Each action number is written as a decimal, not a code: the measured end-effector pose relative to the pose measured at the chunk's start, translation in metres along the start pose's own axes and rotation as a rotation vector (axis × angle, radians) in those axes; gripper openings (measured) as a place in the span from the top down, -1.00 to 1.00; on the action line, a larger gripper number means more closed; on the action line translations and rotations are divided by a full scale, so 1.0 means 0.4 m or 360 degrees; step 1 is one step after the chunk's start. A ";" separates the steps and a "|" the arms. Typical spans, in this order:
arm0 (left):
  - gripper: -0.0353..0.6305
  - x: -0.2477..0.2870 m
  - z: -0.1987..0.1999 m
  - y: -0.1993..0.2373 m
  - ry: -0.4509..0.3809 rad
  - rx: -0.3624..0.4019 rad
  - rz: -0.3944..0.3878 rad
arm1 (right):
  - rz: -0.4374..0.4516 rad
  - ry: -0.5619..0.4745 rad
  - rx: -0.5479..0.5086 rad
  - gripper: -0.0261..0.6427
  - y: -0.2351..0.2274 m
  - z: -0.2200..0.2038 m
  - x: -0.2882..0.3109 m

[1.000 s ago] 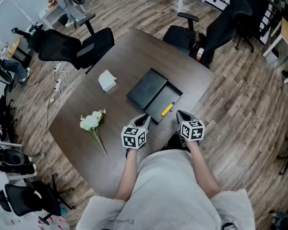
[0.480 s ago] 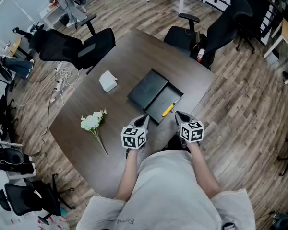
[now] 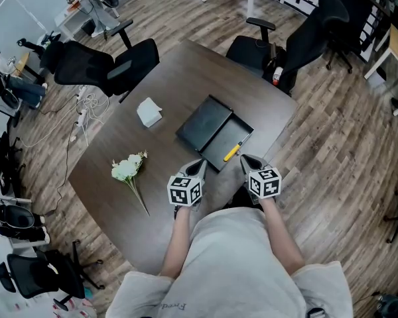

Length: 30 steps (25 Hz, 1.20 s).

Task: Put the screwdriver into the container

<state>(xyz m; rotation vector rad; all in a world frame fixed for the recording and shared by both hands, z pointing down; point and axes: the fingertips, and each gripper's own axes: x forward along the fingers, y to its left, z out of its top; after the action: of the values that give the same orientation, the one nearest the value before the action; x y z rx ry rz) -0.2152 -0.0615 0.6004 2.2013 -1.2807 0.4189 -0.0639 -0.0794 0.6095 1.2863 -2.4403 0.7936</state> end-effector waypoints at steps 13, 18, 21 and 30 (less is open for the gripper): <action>0.73 -0.001 -0.003 0.001 -0.0001 -0.0007 -0.0001 | 0.0040 0.0003 -0.0041 0.93 0.015 -0.001 0.000; 0.73 -0.002 -0.003 0.003 -0.0002 -0.0010 -0.0002 | 0.0042 0.0014 -0.0052 0.93 0.018 -0.003 0.001; 0.73 -0.001 -0.001 0.001 -0.0001 -0.0011 -0.0003 | 0.0040 0.0014 -0.0054 0.93 0.015 -0.003 0.000; 0.73 0.000 -0.005 0.000 -0.0002 -0.0013 -0.0006 | 0.0026 0.0016 -0.0061 0.93 0.011 -0.006 -0.003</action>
<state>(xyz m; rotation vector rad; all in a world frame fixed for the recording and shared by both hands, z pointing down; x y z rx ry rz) -0.2151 -0.0603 0.6021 2.1973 -1.2760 0.4103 -0.0670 -0.0752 0.6095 1.2474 -2.4486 0.7521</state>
